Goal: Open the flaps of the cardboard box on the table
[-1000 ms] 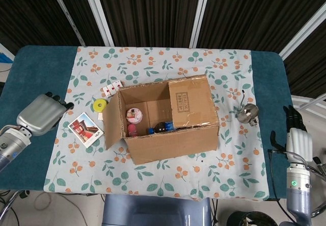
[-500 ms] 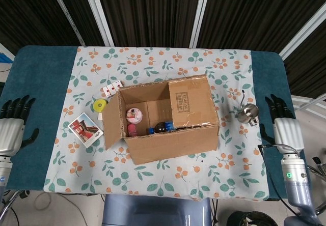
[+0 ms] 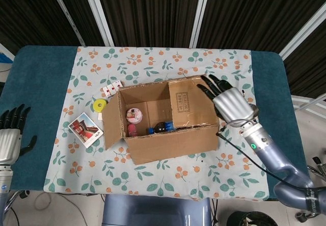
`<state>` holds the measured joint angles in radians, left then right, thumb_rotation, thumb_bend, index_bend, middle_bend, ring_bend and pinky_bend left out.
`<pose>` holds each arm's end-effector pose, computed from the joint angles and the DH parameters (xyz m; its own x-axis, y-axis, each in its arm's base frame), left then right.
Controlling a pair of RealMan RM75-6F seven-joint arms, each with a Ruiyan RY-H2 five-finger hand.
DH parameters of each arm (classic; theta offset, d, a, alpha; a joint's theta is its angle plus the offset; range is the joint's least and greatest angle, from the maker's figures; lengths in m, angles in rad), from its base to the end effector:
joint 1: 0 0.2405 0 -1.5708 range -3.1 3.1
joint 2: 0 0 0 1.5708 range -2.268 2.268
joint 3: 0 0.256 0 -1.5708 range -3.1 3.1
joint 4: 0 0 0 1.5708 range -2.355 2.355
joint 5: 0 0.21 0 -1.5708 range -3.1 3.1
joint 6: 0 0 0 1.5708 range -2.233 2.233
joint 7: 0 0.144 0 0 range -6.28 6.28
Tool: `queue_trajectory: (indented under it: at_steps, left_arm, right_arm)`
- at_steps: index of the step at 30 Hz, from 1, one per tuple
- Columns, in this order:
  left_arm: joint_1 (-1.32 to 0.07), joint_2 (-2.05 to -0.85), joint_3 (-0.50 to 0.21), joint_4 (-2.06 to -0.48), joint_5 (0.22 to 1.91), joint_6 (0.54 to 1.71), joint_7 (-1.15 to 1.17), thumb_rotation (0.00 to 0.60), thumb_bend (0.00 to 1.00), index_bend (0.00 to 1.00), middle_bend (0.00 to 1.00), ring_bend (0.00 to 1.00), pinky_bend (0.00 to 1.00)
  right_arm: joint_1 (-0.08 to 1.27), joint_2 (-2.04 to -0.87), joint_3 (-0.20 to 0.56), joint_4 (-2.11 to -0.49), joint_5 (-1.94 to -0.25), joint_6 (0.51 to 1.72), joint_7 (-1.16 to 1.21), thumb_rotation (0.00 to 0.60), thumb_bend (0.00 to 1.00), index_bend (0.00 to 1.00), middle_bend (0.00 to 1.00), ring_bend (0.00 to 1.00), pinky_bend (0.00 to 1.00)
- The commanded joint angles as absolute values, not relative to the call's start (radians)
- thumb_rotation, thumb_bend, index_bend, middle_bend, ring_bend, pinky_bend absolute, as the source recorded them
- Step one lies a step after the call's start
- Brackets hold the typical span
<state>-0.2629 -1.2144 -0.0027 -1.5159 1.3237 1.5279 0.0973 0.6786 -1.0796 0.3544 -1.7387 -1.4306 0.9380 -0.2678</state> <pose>-0.3097 0.2284 0.1461 0.4743 -0.0629 0.8781 0.8801 0.0115 -0.4746 -0.1077 -0.3563 0.1378 0.5659 0.0868 0.8199 -0.6651 -0.5396 0.5162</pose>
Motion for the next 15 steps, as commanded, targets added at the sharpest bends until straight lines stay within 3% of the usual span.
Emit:
queue_trajectory:
  at_steps: [1,7,15]
  left_arm:
    - [-0.258,-1.219,-0.009,-1.505,1.331,1.518,0.080,0.600,0.32,0.00,0.00,0.00,0.04]
    - [-0.251,-1.216,-0.031,-1.497,1.322,1.501,0.049,0.600,0.33,0.00,0.00,0.00,0.04]
    - [-0.243,-1.210,-0.047,-1.498,1.323,1.478,0.024,0.600,0.33,0.00,0.00,0.00,0.04]
  right_arm:
    - [0.796,-1.127,0.382,-1.735,-1.437,0.836,-0.308,0.600,1.00,0.27,0.14,0.12,0.23]
    - [0.947,-1.235,0.378,-1.667,-1.434,0.715,-0.332,0.600,1.00,0.43,0.27,0.21,0.25]
    - [1.075,-1.349,0.354,-1.540,-1.422,0.620,-0.324,0.600,1.00,0.50,0.33,0.25,0.26]
